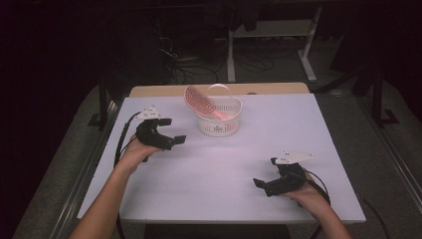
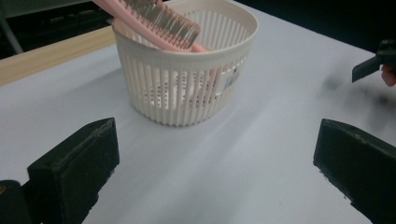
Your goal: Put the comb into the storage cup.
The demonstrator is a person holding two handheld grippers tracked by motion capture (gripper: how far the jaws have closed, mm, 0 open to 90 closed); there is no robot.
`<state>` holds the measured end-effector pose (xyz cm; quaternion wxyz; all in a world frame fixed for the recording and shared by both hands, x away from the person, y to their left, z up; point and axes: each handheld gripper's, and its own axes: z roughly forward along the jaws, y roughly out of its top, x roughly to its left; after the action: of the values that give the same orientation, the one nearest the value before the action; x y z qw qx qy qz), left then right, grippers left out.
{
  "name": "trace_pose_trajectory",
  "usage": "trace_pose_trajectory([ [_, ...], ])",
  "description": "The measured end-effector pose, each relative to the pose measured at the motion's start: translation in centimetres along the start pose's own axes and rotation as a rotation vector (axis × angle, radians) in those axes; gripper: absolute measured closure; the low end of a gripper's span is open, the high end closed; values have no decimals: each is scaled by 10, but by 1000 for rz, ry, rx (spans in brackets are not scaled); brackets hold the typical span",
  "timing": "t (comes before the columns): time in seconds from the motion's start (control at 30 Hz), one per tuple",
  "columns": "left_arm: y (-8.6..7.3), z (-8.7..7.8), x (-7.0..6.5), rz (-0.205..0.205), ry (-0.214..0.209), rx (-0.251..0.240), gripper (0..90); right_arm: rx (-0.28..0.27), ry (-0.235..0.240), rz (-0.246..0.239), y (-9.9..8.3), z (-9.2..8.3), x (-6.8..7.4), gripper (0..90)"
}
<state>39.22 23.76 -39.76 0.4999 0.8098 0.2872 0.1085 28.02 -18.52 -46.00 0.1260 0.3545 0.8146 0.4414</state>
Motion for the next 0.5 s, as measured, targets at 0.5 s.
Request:
trace_pose_trajectory([
  [0.5, -23, -17, -17, 14, -27, 5, 4, 3, -2, -10, 0, -1, -2, 3],
])
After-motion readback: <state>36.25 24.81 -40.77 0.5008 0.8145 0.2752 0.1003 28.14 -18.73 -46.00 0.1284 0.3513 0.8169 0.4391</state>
